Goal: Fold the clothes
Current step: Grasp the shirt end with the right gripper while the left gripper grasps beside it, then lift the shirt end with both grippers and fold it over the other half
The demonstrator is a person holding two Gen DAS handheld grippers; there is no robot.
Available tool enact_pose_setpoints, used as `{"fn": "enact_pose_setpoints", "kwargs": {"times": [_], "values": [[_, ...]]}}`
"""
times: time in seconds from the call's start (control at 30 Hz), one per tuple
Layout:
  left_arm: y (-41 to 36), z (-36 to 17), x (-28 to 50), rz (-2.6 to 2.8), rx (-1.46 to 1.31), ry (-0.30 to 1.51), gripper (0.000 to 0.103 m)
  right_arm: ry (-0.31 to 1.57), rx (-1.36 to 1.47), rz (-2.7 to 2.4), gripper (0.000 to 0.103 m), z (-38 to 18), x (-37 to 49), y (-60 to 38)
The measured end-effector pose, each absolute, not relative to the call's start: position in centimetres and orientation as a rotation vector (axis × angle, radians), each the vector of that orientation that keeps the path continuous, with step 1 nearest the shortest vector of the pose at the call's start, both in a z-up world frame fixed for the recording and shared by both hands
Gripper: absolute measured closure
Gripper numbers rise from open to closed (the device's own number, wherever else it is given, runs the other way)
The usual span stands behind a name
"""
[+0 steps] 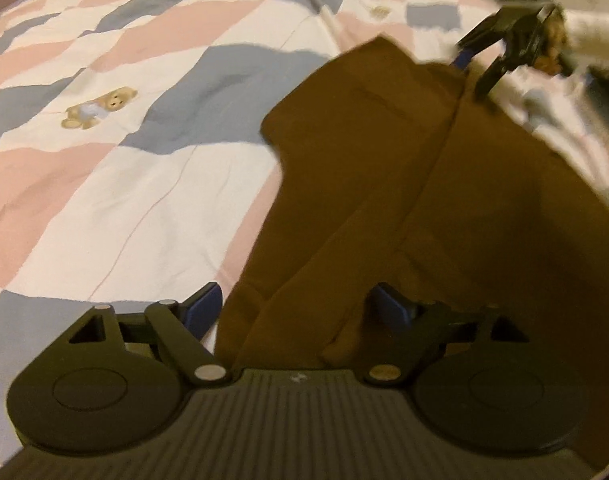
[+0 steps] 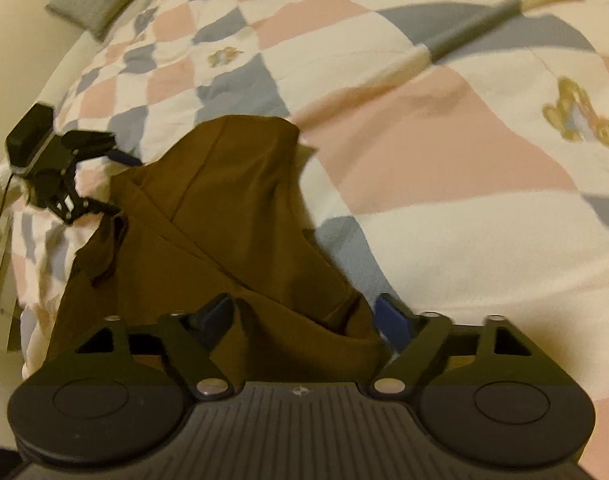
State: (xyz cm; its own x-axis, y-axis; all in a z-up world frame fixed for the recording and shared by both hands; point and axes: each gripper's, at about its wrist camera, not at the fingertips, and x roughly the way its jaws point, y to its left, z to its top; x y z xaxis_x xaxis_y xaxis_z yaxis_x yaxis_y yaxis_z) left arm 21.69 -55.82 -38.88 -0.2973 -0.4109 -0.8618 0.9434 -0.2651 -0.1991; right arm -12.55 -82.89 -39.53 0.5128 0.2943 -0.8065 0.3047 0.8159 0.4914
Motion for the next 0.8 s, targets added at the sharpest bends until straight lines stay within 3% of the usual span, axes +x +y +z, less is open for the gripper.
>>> {"fn": "enact_pose_setpoints", "kwargs": {"times": [0.13,0.2,0.23,0.3,0.33,0.37,0.43,0.5,0.57,0.6,0.73,0.77,0.8], "values": [[-55.4,-38.5,22.7,-1.774,0.800,0.968,0.020,1.076,0.630,0.017,0.015,-40.0,-11.8,-83.3],[-55.9,-39.7,22.4,-1.775,0.842,0.998,0.025,1.087,0.630,0.029,0.018,-40.7,-11.2,-83.3],[-56.1,-40.3,22.1,-1.774,0.866,0.997,0.032,1.088,0.629,0.029,0.020,-41.1,-11.1,-83.3],[-56.3,-40.9,21.7,-1.777,0.887,0.981,0.034,1.097,0.625,0.044,0.028,-41.5,-11.0,-83.2],[-56.4,-41.0,21.6,-1.779,0.887,0.976,0.039,1.101,0.621,0.055,0.040,-41.6,-11.0,-83.1],[-56.5,-41.1,21.5,-1.782,0.886,0.970,0.050,1.100,0.619,0.067,0.055,-41.5,-11.0,-83.0],[-56.0,-40.5,21.2,-1.792,0.887,0.917,0.071,1.087,0.604,0.096,0.070,-40.7,-11.2,-82.6],[-55.8,-40.4,21.0,-1.758,0.917,0.848,0.074,1.082,0.552,0.088,0.071,-40.3,-11.3,-82.0],[-56.0,-40.9,20.8,-1.684,0.969,0.767,0.044,1.098,0.547,0.064,0.058,-40.7,-11.1,-81.6],[-56.2,-40.9,20.8,-1.690,0.964,0.780,0.044,1.099,0.544,0.057,0.057,-40.7,-10.8,-81.5],[-56.9,-41.1,20.6,-1.714,0.955,0.821,0.046,1.065,0.548,0.031,0.053,-40.7,-10.4,-81.4],[-57.2,-41.4,20.5,-1.729,0.950,0.837,0.061,1.057,0.575,0.027,0.058,-41.0,-10.4,-81.5],[-57.4,-41.5,20.2,-1.746,0.948,0.851,0.069,1.059,0.583,0.028,0.066,-41.2,-10.4,-81.4]]}}
